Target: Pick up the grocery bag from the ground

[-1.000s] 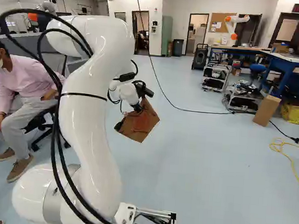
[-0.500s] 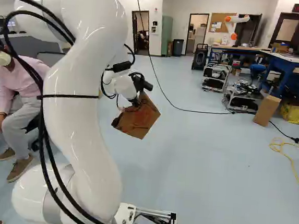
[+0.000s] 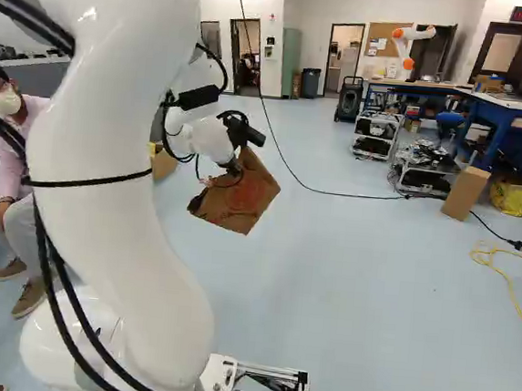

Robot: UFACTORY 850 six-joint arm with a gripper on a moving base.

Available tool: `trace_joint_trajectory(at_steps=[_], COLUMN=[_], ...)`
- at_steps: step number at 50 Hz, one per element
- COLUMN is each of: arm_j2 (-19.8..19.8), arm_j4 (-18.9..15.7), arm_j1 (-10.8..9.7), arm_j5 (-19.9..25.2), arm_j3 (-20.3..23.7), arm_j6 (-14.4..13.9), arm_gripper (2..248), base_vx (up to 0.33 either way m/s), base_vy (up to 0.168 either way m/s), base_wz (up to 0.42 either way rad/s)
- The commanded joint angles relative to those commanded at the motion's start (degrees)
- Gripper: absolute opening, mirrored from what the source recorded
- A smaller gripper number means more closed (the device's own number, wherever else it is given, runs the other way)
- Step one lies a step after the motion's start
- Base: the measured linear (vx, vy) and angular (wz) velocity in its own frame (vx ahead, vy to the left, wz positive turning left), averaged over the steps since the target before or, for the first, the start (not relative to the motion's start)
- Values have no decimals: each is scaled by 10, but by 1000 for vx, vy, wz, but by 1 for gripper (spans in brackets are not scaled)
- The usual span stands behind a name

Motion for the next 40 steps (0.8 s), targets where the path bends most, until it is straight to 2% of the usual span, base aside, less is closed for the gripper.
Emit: trace_joint_trajectory(at_steps=[7,19,40], arm_j2=[27,50,59], arm_j4=[0,0,0], arm_j1=[1,2,3], arm_j5=[0,0,2], arm_j3=[16,38,48], arm_j6=[0,0,-2], arm_gripper=[24,24,24], base_vx=[0,0,0], base_vy=[0,0,0], base_wz=[0,0,0])
